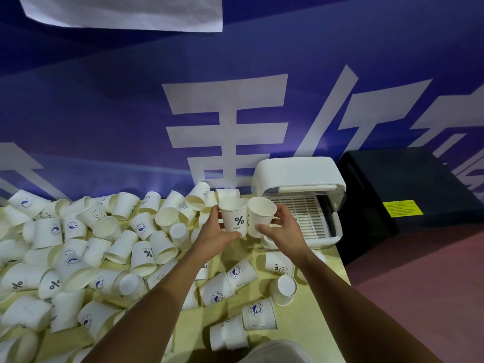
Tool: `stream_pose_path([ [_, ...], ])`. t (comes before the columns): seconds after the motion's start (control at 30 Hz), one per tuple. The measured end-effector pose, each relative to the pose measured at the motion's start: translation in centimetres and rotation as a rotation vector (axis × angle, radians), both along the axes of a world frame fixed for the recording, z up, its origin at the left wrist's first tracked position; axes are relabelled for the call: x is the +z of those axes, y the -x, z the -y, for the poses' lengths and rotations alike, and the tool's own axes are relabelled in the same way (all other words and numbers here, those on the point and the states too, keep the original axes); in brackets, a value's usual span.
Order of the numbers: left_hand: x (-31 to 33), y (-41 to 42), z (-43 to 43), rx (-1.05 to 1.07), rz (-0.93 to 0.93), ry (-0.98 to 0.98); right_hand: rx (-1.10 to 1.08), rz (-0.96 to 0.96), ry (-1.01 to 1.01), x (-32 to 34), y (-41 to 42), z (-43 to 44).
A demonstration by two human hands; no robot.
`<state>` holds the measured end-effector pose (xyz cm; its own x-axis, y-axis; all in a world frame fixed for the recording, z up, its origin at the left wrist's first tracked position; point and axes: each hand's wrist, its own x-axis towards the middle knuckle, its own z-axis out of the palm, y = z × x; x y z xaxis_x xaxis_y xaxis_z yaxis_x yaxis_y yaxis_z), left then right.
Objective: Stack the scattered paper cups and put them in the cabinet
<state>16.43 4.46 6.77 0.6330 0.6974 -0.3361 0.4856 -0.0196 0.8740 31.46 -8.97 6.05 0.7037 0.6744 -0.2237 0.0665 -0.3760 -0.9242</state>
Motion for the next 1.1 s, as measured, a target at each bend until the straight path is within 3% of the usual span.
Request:
stream_pose_path([
  [0.5, -2.0, -2.9, -0.2, 0.005, -0.035, -0.031, -0.162, 0.140, 0.043, -1.4, -3.8, 1.0],
  [0.8, -3.4, -3.0, -1.2, -0.016, -0.088, -0.016, -0.085, 0.353, 0.203, -4.3, -4.0, 0.6],
  [1.1, -3.9, -3.4, -1.8, -0.033, -0.113, -0.023, -0.007, 0.364, 0.484, -6.6, -4.7, -0.1],
])
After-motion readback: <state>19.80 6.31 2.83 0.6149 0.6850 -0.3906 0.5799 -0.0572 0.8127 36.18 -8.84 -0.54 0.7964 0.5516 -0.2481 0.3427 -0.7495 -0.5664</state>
